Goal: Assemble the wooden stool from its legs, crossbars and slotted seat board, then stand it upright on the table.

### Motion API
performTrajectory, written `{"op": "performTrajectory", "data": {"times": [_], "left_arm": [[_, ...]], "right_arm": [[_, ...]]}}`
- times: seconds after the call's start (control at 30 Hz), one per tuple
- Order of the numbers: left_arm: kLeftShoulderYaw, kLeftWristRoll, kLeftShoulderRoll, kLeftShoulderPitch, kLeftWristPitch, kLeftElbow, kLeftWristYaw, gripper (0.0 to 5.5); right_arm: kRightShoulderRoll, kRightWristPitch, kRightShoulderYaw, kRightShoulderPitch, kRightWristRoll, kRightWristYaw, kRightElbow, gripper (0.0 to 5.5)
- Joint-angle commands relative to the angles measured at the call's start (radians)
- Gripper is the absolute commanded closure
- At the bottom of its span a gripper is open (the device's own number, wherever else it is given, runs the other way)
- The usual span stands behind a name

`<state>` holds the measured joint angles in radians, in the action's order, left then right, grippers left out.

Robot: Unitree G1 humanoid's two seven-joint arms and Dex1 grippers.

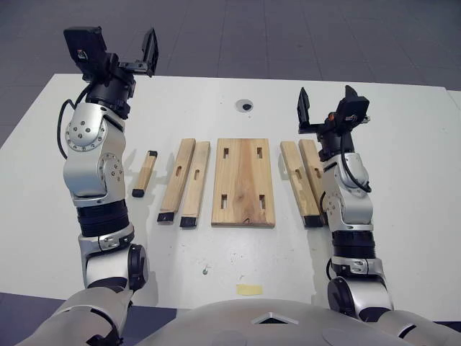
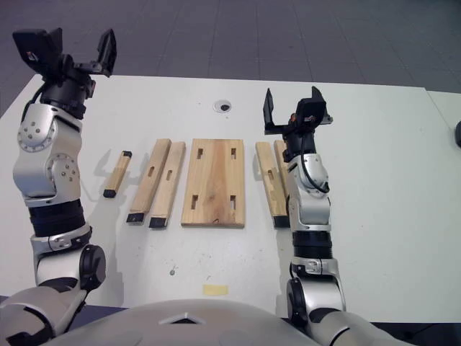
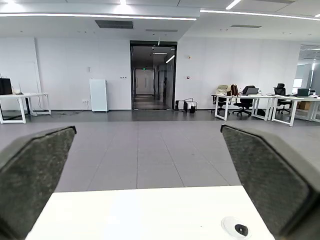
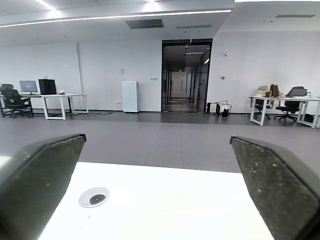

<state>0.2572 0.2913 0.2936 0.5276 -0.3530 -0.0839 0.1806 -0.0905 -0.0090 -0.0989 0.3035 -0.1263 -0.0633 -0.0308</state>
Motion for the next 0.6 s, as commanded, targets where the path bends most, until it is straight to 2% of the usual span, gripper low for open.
{"op": "performTrajectory", "data": {"times": [0.03, 0.2, 0.27, 0.47, 0.6], "left_arm": [[0.015, 0.032, 0.062, 0.070, -0.023, 0.094, 0.068, 0.10], [0.081, 0.074, 0.215, 0.005, -0.147, 0.161, 0.179, 0.10], [0.074, 0.111, 0.250, -0.024, -0.229, 0.174, 0.241, 0.10], [-0.024, 0.130, 0.283, -0.185, -0.412, 0.108, 0.330, 0.10], [-0.057, 0.076, 0.285, -0.298, -0.400, 0.116, 0.307, 0.10]], "right_arm": [[0.027, -0.008, -0.018, -0.038, 0.010, 0.051, 0.057, 0.12], [0.029, 0.005, -0.025, -0.146, 0.013, 0.059, 0.129, 0.12], [0.015, 0.005, -0.039, -0.171, 0.015, 0.056, 0.138, 0.12], [0.014, 0.007, -0.071, -0.188, 0.022, 0.086, 0.170, 0.12], [0.021, 0.016, -0.062, -0.206, 0.032, 0.090, 0.190, 0.12]]}}
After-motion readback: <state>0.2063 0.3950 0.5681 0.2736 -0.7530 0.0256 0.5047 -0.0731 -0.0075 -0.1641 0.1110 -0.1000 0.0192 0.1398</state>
